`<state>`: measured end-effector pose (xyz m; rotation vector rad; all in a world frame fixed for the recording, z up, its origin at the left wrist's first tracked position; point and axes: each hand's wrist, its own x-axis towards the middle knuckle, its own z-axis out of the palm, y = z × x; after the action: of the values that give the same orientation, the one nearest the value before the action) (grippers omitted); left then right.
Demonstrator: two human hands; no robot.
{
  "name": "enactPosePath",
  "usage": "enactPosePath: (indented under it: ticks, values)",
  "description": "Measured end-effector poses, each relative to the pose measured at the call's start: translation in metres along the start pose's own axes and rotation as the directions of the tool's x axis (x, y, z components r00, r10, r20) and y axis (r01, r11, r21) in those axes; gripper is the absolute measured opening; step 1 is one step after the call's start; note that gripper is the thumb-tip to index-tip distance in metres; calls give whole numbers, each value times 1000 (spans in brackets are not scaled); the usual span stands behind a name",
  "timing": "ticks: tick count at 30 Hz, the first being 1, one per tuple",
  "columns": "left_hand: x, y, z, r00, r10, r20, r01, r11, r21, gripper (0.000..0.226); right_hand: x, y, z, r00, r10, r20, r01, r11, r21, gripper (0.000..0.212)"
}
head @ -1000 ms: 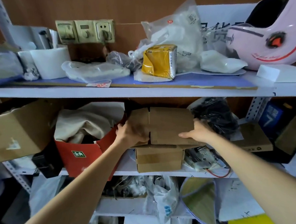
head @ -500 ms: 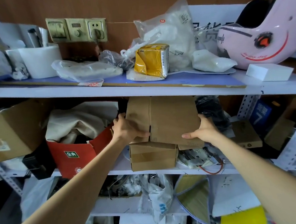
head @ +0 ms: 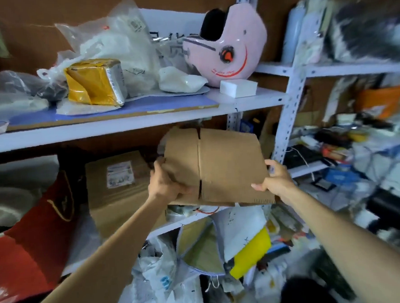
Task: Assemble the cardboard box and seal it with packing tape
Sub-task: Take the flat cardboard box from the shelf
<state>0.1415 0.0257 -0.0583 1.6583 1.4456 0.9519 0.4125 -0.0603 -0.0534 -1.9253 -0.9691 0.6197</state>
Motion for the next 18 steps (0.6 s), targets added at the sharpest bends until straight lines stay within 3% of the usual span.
enactPosePath:
  ticks: [3,8,13,16,18]
  values:
    - [-9,14,51,982,120,144,-116,993,-35,98,-30,38,-48,972,96,-214,-88,995,46,73]
    - [-52,41,145,868,322,378,-266,945,-193,77,-113,106,-133,846,159,-509,-142,987,72,72]
    - [-140,85,244,677,466,569,-265,876,-403,70,-217,164,-210,627,337,-702,-302,936,181,64]
    - [-202,108,304,496,607,621,-301,791,-533,72,-284,204,-256,496,333,-802,-414,902,118,78]
    - [-237,121,334,411,647,642,-312,761,-568,80,-322,223,-278,436,332,-836,-468,877,104,78]
